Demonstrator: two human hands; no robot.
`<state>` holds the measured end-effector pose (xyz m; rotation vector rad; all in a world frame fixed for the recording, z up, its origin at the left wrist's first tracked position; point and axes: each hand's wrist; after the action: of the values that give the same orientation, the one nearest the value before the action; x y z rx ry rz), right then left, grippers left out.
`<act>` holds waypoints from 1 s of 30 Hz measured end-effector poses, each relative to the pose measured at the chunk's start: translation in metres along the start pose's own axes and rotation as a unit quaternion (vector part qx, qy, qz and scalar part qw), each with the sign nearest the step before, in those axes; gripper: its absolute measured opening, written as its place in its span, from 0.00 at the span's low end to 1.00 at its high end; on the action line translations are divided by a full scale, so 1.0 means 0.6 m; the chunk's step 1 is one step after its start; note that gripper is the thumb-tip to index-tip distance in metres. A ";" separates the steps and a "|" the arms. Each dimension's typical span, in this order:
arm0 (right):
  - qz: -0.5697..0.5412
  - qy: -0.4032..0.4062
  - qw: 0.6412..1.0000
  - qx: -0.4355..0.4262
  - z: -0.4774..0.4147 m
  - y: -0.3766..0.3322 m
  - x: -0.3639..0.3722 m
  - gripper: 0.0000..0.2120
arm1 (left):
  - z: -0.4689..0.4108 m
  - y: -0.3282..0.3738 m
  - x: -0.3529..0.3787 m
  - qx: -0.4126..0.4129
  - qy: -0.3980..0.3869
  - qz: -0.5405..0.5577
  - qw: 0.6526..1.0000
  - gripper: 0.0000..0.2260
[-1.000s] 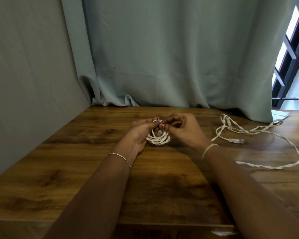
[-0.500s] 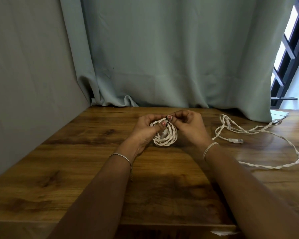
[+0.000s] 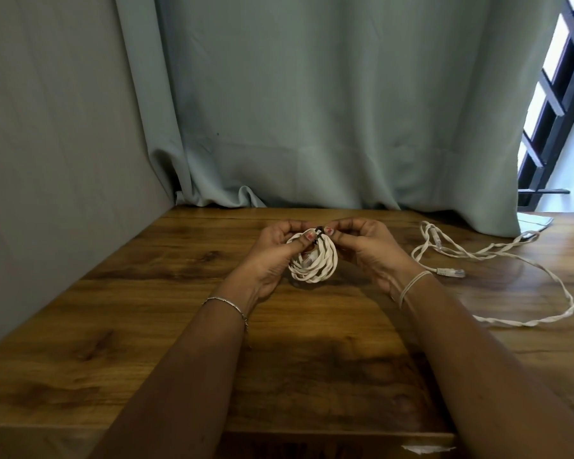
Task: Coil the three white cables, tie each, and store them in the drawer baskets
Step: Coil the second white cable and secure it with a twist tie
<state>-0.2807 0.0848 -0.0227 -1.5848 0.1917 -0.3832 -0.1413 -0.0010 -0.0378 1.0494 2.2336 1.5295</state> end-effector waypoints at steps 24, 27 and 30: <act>-0.010 -0.059 0.997 0.053 -0.002 -0.002 -0.012 0.13 | 0.007 0.009 -0.003 -0.055 -0.043 0.057 0.996 0.06; 0.026 -0.042 0.998 0.040 0.000 0.000 -0.009 0.11 | 0.006 0.008 -0.004 -0.057 -0.036 0.063 0.996 0.06; 0.045 -0.008 0.999 0.005 -0.001 0.002 -0.006 0.06 | 0.004 0.006 -0.003 -0.056 -0.026 0.067 0.996 0.06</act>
<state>-0.2841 0.0857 -0.0241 -1.5635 0.2481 -0.3005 -0.1368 0.0002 -0.0360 1.2128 2.0530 1.6413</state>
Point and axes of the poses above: each hand's wrist, its own z-axis away from the middle knuckle, its own x-axis out of the palm, y = z × x, and after that the axes turned 12 degrees about x, right-handed
